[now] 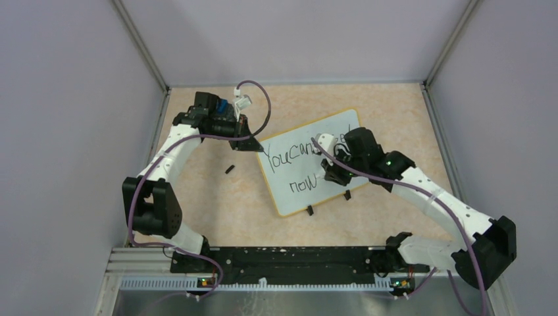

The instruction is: Write a sentence on the whiteboard

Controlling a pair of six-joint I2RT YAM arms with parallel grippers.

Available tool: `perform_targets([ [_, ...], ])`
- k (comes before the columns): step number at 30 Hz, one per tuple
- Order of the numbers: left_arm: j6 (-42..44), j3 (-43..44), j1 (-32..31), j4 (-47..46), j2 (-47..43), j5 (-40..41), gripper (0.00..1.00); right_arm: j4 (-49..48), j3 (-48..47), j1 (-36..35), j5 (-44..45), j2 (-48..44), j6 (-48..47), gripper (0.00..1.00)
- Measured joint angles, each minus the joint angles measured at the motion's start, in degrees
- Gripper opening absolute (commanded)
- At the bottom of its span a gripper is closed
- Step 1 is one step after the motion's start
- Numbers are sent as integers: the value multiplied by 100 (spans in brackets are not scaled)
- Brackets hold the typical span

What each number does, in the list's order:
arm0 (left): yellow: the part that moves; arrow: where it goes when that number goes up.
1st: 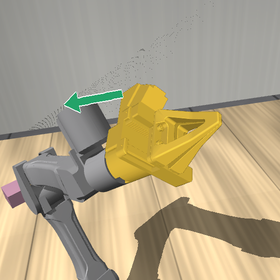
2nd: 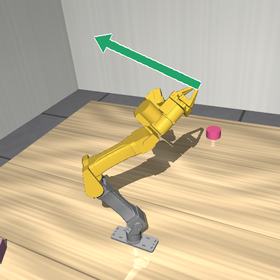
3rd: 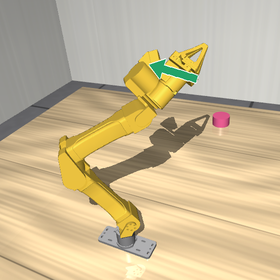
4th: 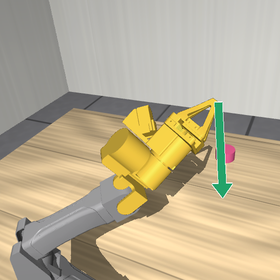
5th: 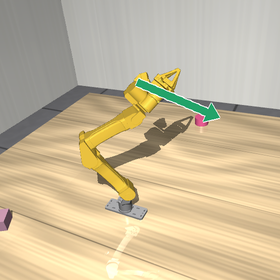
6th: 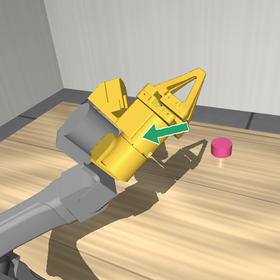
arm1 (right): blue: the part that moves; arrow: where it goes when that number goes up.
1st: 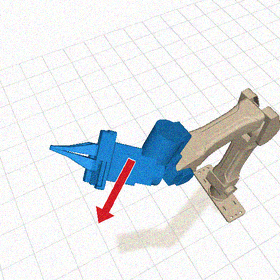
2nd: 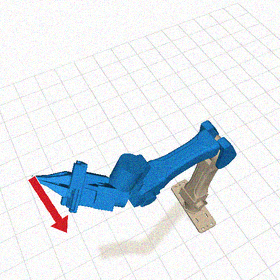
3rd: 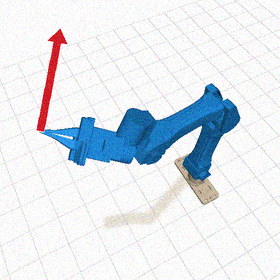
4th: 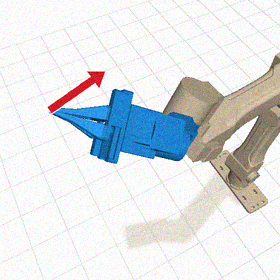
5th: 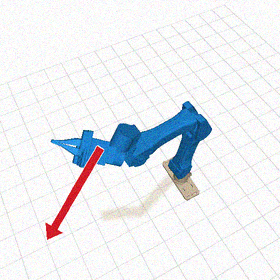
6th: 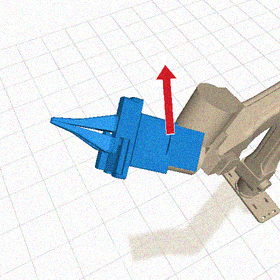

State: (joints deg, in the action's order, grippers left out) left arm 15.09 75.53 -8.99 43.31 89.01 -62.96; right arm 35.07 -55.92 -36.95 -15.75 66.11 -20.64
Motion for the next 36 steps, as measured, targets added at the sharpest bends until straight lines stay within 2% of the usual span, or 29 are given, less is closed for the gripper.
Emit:
perform_targets([
  [9, 2, 0, 0, 0, 0, -9, 0, 313, 131, 0, -11, -358, -295, 0],
  [20, 2, -9, 0, -4, 0, -7, 0, 66, 302, 0, 286, -2, -278, 0],
  [33, -4, -11, 0, -9, 0, 4, 0, 105, 302, 0, 236, 76, -278, 0],
  [36, -2, -11, 0, -9, 0, 0, 13, 170, 293, 2, 136, 68, -286, 0],
])
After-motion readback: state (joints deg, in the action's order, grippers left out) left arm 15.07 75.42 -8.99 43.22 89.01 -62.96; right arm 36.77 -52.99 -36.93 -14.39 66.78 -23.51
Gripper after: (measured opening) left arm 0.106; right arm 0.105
